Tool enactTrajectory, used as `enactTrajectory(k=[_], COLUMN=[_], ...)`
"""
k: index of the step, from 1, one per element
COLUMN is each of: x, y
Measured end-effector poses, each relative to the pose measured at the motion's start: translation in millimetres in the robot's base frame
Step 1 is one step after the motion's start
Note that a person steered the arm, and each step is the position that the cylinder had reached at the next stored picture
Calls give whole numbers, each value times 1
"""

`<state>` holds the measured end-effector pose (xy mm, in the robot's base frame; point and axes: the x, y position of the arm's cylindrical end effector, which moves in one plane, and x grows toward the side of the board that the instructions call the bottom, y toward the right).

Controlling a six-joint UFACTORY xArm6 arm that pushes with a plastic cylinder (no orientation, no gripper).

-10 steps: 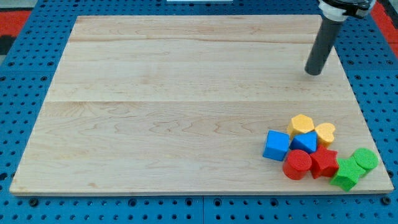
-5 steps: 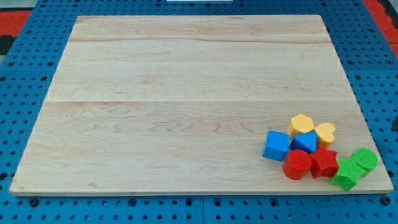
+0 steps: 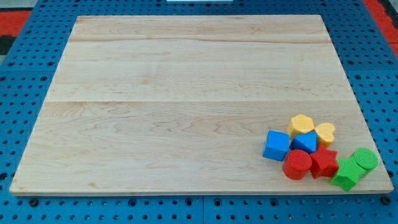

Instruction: Point at the green circle

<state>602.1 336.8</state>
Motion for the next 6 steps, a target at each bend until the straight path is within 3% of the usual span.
enactTrajectory(k=[6], x=[-6], y=[-25])
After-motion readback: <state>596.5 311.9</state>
